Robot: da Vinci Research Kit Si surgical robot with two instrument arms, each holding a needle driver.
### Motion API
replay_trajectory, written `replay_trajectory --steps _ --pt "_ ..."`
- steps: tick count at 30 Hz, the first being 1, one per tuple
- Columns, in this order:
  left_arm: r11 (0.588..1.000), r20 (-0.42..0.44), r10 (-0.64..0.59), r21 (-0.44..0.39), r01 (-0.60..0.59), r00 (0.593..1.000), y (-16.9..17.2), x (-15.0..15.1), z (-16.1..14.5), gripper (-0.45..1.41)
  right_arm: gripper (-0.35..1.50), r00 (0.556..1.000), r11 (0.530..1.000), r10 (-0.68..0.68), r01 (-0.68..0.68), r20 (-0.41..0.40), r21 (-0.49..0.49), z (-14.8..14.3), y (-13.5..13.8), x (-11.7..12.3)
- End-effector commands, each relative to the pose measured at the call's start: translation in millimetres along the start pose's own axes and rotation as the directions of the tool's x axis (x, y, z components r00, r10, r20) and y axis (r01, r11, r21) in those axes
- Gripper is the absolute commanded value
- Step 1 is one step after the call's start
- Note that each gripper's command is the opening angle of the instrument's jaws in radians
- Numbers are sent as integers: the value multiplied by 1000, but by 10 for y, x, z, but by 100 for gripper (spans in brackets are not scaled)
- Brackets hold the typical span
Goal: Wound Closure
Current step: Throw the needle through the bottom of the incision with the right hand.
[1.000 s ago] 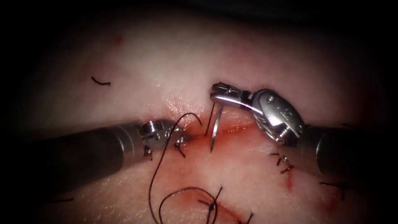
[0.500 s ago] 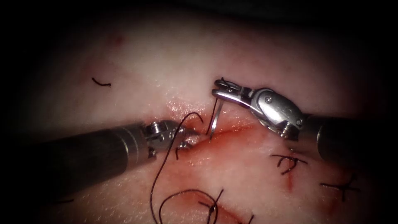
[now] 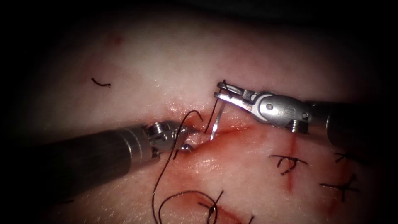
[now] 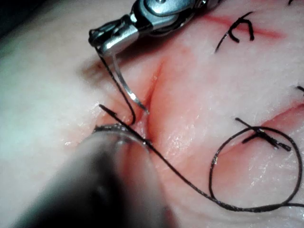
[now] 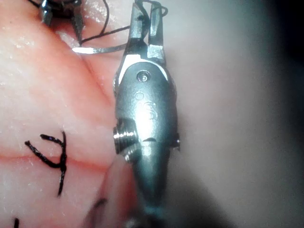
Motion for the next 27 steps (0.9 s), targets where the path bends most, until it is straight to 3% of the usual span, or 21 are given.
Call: replay_trajectory --steps 1,19,27 --pt "1000 -2 2 1 -2 1000 -4 5 6 59 -35 1000 1000 -13 13 -1 1 11 -2 -7" --pt "1000 -14 -19 -11 19 1000 1 23 -8 69 -35 993 991 -117 116 20 68 -4 -34 -33" --pt "1000 -63 -5 2 5 998 1 27 -10 66 -35 995 990 -100 96 30 106 1 -27 -29"
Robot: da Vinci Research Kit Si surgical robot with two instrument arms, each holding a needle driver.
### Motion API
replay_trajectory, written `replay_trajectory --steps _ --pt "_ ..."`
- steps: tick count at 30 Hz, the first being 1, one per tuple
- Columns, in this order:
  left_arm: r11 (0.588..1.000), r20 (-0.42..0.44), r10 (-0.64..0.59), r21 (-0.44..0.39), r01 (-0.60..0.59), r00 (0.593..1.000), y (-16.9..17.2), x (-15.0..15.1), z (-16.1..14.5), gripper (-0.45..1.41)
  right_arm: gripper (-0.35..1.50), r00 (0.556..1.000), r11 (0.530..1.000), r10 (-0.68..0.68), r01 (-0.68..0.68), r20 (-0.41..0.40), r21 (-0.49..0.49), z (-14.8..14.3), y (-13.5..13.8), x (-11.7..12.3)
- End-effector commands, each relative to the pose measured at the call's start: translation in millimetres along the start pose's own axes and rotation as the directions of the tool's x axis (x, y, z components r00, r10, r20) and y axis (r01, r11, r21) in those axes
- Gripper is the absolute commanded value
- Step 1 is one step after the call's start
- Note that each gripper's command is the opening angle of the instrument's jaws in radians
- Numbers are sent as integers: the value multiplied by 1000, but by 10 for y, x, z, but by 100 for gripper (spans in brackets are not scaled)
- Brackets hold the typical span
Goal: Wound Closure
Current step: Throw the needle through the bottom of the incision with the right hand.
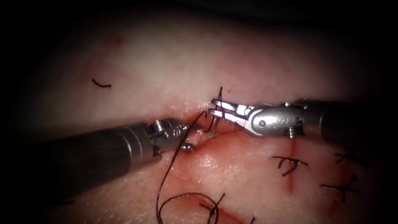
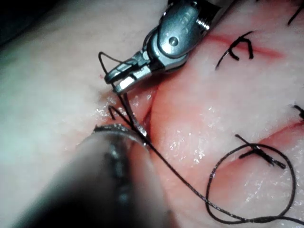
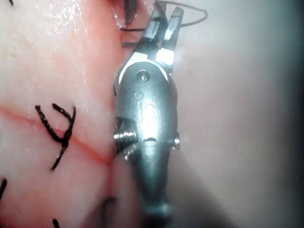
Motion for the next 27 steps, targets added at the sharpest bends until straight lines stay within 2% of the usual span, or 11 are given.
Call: replay_trajectory --steps 1,5,9,18,20,22,27 --pt "1000 -17 19 6 -19 1000 -4 4 4 64 -35 1000 1000 7 -7 8 21 12 2 -4" --pt "997 -102 45 68 -38 994 -2 11 -20 54 -35 999 997 23 -26 40 74 16 6 -6" --pt "991 -154 71 119 -53 986 -2 21 -48 54 -35 997 993 47 -53 58 101 17 8 -13" --pt "975 -161 113 206 -79 980 4 26 -100 51 -35 995 988 66 -76 78 136 17 12 -26" --pt "967 -158 119 241 -79 980 9 27 -111 34 -35 994 985 70 -82 84 150 17 11 -27" --pt "960 -175 131 267 -82 976 16 30 -115 30 -35 993 984 75 -88 90 155 18 10 -27" --pt "937 -229 187 333 -104 955 23 36 -134 2 -35 992 981 83 -97 90 166 20 10 -25"
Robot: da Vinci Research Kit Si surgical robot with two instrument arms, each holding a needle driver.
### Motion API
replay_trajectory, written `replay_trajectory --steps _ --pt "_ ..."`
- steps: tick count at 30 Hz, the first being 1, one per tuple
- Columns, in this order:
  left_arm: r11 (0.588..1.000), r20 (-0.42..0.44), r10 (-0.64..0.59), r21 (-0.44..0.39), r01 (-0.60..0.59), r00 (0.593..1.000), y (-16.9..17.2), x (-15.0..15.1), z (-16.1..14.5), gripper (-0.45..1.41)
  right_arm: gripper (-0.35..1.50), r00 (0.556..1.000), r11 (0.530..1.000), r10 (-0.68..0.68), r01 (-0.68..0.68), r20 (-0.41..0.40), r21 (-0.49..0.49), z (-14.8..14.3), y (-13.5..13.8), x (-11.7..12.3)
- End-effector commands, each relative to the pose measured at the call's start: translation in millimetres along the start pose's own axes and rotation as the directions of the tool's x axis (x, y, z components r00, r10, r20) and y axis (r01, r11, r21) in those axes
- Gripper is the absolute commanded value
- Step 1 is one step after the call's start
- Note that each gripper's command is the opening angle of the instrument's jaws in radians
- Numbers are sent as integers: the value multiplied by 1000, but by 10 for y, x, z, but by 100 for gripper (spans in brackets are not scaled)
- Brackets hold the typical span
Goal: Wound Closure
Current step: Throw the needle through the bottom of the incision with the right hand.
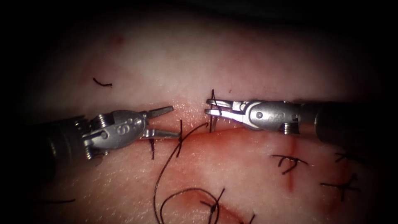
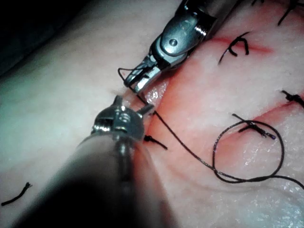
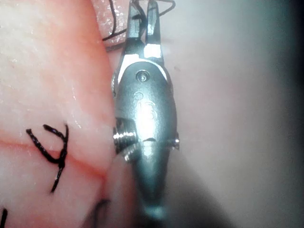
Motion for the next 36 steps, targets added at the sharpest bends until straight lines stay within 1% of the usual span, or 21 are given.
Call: replay_trajectory --steps 1,2,4,5,6,7,9,10,11,13,14,16,18,19,25,28,31,36 --pt "1000 -4 3 17 -3 1000 -3 6 7 0 -35 1000 1000 0 0 -4 2 10 -1 -3" --pt "1000 -10 14 27 -14 1000 -2 9 4 0 -35 1000 1000 0 0 -2 5 11 -1 -3" --pt "998 -7 40 59 -39 999 -3 14 -2 -7 -35 1000 1000 5 -5 -3 6 11 -2 -3" --pt "996 1 38 78 -38 999 -5 16 -5 -5 -35 1000 1000 5 -5 -3 6 11 -2 -3" --pt "993 -9 31 112 -30 999 -6 21 -11 -10 -35 1000 1000 5 -5 -3 7 11 -2 -3" --pt "992 -17 26 120 -24 1000 -4 23 -12 -12 -35 1000 1000 5 -5 -3 7 11 -3 -3" --pt "996 -62 35 84 -30 997 8 29 -9 -12 -35 1000 1000 5 -5 -1 9 11 -3 -3" --pt "998 -89 15 61 -10 996 16 31 -6 -8 -35 1000 1000 5 -5 -1 8 11 -2 -3" --pt "1000 -103 5 29 -2 995 25 33 -2 -3 -35 1000 1000 5 -5 1 10 12 -2 -3" --pt "998 -134 -8 -66 0 991 50 36 18 15 -35 1000 1000 12 -12 -4 16 14 -2 -3" --pt "997 -120 -4 -75 -5 993 57 33 31 17 -35 1000 999 25 -25 -7 22 15 -1 -1" --pt "996 -97 -4 -87 -5 995 60 26 41 12 -35 999 999 38 -38 -13 30 16 0 0" --pt "993 -63 -8 -117 0 998 62 14 52 7 -35 998 997 64 -63 -18 38 17 1 2" --pt "988 -37 -15 -157 9 999 67 -1 64 3 -35 994 993 107 -106 -22 48 18 4 3" --pt "972 4 -36 -233 36 999 87 -44 91 -2 -35 982 981 187 -185 -29 54 23 14 1" --pt "964 34 -38 -263 46 999 95 -58 98 -2 -35 978 976 209 -208 -24 59 24 17 -1" --pt "961 38 -42 -272 51 998 101 -66 102 -2 -35 974 972 226 -225 -10 67 25 19 -3" --pt "960 41 -54 -274 63 998 104 -68 105 -2 -35 973 970 231 -231 13 77 24 20 -5"
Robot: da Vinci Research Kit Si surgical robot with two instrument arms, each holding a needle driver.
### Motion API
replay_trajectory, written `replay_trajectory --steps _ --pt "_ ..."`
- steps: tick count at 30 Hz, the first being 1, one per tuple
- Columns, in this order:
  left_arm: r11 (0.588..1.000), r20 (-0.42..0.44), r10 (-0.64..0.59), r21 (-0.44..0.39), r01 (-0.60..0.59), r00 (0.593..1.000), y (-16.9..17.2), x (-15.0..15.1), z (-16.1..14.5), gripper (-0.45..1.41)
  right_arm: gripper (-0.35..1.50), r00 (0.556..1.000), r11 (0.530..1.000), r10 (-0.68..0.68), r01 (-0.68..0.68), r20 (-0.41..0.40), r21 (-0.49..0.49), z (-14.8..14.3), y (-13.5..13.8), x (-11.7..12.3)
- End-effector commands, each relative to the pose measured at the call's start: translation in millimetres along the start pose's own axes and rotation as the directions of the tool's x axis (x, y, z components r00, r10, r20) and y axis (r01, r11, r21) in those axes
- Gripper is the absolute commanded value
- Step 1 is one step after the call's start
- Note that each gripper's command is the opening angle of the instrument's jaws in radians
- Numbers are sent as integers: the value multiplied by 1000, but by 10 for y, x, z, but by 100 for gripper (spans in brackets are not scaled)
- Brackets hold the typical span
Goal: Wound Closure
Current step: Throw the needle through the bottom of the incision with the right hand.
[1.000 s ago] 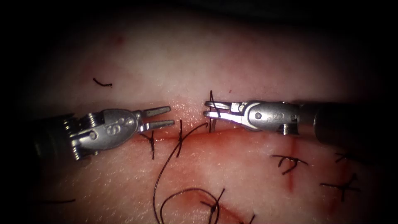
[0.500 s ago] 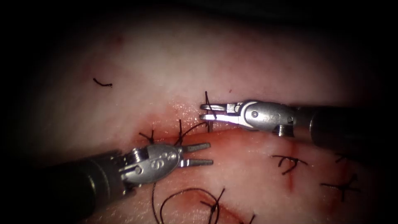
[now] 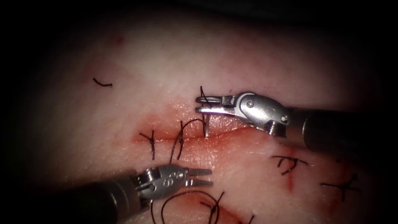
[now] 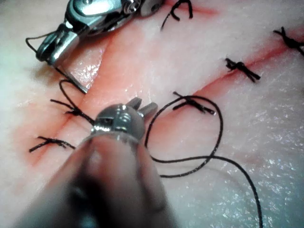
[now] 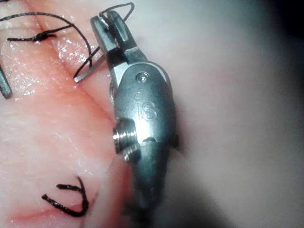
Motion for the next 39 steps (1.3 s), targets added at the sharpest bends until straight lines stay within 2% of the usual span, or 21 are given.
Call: replay_trajectory --steps 1,12,22,24,33,39 --pt "1000 -2 3 -1 -3 1000 -4 0 8 -3 -35 1000 1000 -2 2 5 6 8 2 -3" --pt "1000 9 -2 -9 2 1000 -3 -15 14 -5 -35 993 994 112 -112 26 5 9 13 -5" --pt "1000 10 0 -17 1 1000 0 -15 9 -7 -35 971 967 236 -238 37 94 10 14 -13" --pt "1000 10 -1 -19 1 1000 0 -14 7 -10 -35 950 944 311 -313 35 108 9 12 -15" --pt "1000 13 0 -21 0 1000 1 -14 7 -12 -35 876 870 482 -479 3 119 11 19 -15" --pt "1000 13 0 -18 0 1000 4 -13 9 -12 -35 838 835 546 -545 17 73 12 16 -17"
